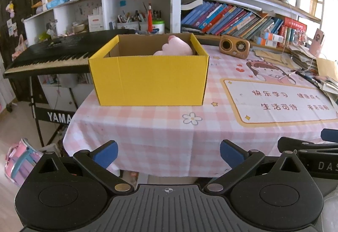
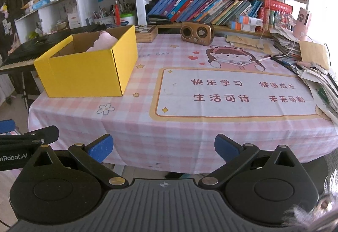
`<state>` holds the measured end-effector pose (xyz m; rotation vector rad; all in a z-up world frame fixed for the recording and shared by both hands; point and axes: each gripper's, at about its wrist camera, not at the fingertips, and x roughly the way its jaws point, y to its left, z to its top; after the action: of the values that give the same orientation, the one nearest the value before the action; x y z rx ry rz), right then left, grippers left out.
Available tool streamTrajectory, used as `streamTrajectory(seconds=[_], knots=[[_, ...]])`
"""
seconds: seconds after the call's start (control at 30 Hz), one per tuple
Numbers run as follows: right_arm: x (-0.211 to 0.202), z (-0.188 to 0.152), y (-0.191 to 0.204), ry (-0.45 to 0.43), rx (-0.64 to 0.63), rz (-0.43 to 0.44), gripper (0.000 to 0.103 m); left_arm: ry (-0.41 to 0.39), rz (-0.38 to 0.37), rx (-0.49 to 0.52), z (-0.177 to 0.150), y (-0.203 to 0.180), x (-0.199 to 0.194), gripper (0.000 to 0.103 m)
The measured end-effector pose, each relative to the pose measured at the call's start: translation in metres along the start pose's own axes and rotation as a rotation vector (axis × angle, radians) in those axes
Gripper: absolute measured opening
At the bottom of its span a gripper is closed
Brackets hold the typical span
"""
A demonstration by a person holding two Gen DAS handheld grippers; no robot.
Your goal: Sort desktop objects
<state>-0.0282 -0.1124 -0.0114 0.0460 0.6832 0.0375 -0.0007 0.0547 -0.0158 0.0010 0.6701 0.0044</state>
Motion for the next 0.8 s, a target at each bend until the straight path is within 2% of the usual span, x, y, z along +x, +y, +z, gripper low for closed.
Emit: streamTrajectory(seconds=[0.4,0.57,0.8], knots=[[0.004,0.001,0.003,0.015,-0.006,0.003,0.103,0.023,-0.011,-0.016,0.000,0.003,0.006,0.103],[0.008,0.002,0.003,0.026,-0.007,0.000,0.103,0.033,-0.063,-0.029,0.000,0.005,0.008,0.103],[0.014,0.003,0.000,0.045,-0.004,0.000,0.103,0.053,-0.043,-0.029,0.002,0.001,0.016,0.103]])
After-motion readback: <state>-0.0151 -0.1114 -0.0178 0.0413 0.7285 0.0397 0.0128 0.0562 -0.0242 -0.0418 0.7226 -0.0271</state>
